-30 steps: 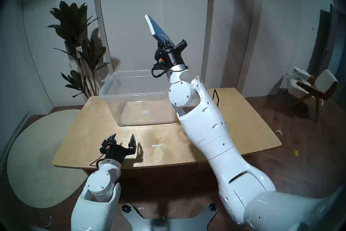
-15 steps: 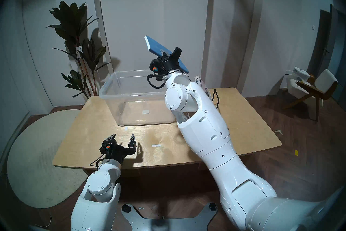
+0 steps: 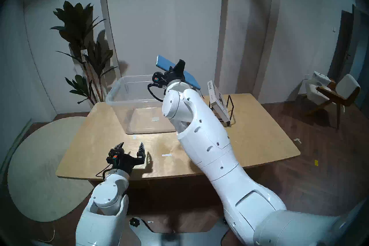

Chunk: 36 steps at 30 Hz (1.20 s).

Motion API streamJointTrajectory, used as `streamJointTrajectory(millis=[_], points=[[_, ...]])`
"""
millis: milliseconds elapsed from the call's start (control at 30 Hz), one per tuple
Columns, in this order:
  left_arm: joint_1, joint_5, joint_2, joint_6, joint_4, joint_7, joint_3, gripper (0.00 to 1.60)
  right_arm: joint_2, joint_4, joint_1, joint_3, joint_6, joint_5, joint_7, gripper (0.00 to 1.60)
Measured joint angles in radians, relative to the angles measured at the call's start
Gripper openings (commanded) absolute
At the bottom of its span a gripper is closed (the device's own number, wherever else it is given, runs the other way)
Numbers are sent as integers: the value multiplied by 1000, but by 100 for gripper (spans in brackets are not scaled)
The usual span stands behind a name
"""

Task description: Pack the books into the storage box

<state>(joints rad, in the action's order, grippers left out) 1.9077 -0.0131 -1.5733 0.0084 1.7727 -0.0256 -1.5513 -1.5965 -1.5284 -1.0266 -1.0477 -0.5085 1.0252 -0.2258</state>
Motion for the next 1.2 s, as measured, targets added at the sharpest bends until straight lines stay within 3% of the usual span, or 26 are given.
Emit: streamJointTrajectory(millis=[200,567,967,1200], points=[[0,0,0,0,0,0,0,160,-27,77,36,26,-4,14,21,0],[0,0,0,0,0,0,0,160,-72,130,82,55,-3,27,64,0],[0,0,0,0,0,1,0,160,-124,294,132,81,-2,36,104,0],[0,0,0,0,0,1,0,160,-146,345,151,95,-4,37,110,0]])
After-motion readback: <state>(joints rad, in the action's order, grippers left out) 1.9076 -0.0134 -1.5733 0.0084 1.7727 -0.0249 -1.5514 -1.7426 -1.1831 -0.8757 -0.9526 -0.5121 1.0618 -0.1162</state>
